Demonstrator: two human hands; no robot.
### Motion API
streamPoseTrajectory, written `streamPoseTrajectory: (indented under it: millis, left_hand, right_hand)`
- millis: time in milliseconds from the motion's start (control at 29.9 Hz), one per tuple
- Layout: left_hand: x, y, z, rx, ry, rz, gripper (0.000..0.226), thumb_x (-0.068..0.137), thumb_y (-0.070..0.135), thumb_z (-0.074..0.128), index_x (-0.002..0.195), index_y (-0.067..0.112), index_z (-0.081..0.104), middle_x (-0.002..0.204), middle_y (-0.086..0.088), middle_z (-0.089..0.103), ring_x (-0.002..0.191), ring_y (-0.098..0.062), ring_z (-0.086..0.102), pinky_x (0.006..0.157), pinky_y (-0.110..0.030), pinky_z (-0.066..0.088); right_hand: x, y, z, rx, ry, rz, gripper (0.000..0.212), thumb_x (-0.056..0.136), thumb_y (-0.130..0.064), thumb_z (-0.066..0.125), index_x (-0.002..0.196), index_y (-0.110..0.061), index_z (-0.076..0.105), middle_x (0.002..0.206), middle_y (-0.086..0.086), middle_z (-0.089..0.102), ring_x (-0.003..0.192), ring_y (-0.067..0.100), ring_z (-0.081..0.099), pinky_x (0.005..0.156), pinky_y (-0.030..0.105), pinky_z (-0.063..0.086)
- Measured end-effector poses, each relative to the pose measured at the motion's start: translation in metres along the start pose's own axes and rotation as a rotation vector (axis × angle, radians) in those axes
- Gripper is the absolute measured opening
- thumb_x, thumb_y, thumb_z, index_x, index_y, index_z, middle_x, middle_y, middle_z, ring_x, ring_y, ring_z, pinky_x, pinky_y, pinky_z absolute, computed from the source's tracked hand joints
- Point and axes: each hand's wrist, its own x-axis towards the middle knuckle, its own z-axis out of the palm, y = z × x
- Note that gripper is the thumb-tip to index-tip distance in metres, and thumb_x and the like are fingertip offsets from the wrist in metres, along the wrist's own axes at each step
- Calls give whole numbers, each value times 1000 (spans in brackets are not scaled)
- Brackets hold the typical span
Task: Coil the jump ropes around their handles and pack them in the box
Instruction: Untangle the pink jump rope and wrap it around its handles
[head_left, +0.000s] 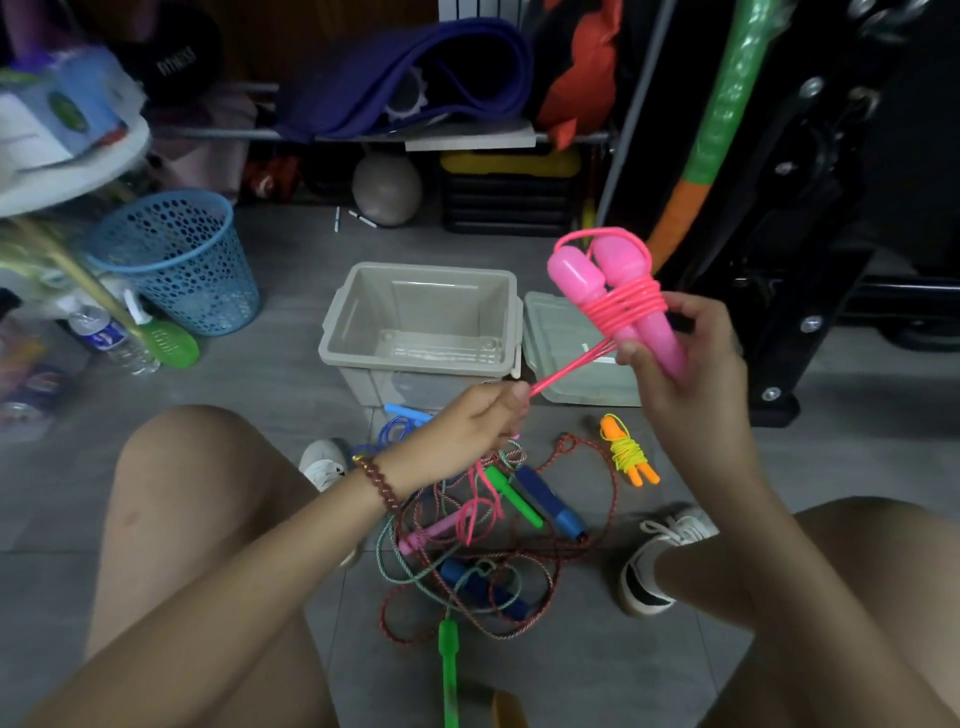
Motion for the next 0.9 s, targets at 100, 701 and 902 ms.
streamPoseTrajectory:
  millis: [100, 701, 902]
  left_hand:
    - [-1, 5, 1, 94, 75, 31, 42, 86, 52, 54, 76, 12, 48, 59, 7, 39, 54, -8, 36, 52, -23, 31]
    - [-19, 44, -35, 1191, 234, 178, 28, 87, 55, 50, 92, 30, 62, 81, 5, 67, 81, -17, 63, 57, -25, 28]
    - [-14, 26, -47, 1192, 130, 108, 18, 91, 43, 50, 94, 27, 57, 90, 2, 65, 92, -25, 60, 66, -29, 33]
  right_hand:
    - [2, 0, -3, -10, -14, 26, 34, 87, -15, 65, 115, -17, 47, 82, 4, 65, 75, 21, 63, 68, 44, 50]
    - [-19, 2, 31, -701, -570, -124, 33, 92, -26, 54, 117, -15, 37, 100, 12, 66, 90, 37, 63, 64, 36, 42]
    - [-16, 3, 25, -638, -573, -77, 31, 90, -28, 57, 114, -17, 41, 102, 13, 64, 93, 35, 61, 64, 34, 37]
